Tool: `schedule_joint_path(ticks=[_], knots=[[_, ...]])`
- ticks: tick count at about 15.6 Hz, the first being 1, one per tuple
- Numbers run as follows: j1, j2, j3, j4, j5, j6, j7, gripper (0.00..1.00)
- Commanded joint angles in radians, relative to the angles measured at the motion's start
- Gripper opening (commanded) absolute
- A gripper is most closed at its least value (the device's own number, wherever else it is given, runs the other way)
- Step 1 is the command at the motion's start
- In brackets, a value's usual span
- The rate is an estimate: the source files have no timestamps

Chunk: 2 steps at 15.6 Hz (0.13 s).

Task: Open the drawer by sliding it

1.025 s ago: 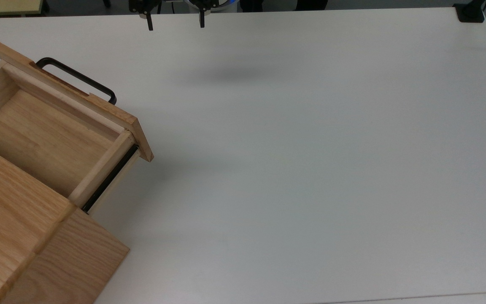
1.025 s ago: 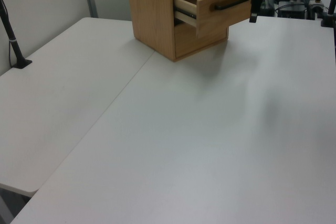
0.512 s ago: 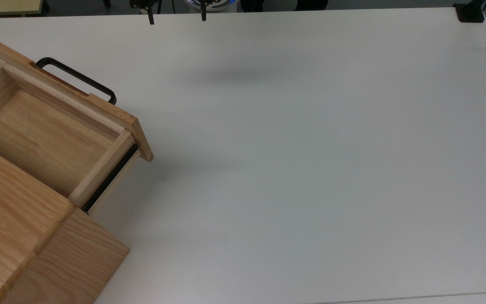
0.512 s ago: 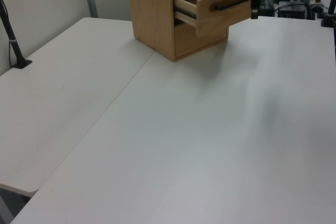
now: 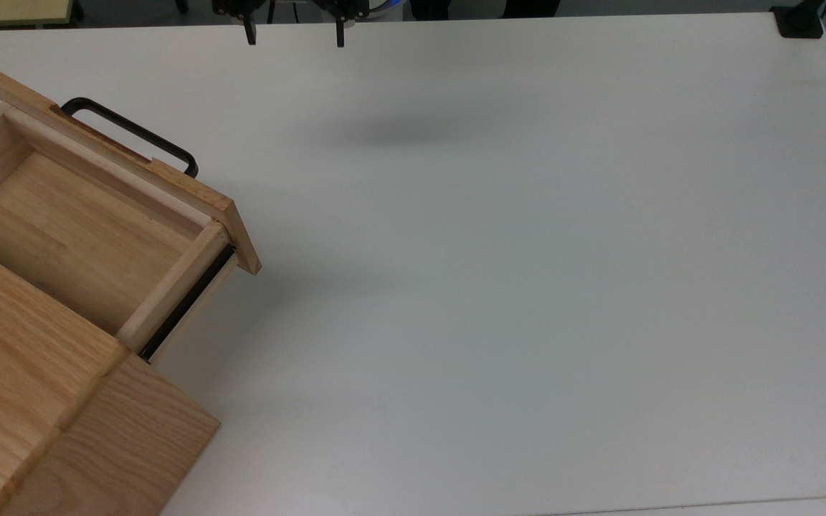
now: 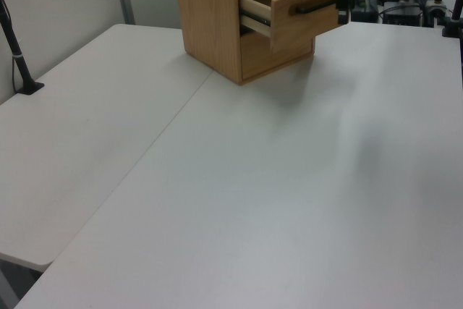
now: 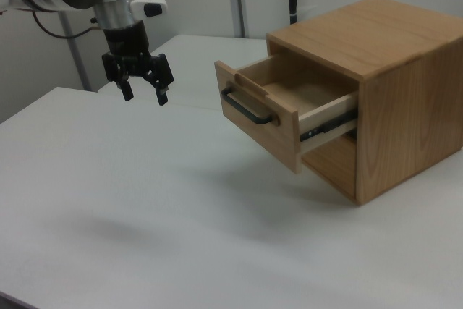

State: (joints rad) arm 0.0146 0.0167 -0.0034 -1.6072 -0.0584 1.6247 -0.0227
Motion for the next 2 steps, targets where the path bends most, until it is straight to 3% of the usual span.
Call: schedule_joint_path(ticks=[1, 2], knots=[[-0.004, 0.032, 0.002, 0.049, 0.028, -0.022, 0.05, 0.98], [-0.004, 0.032, 0.002, 0.049, 0.028, -0.022, 0.052, 0.98]])
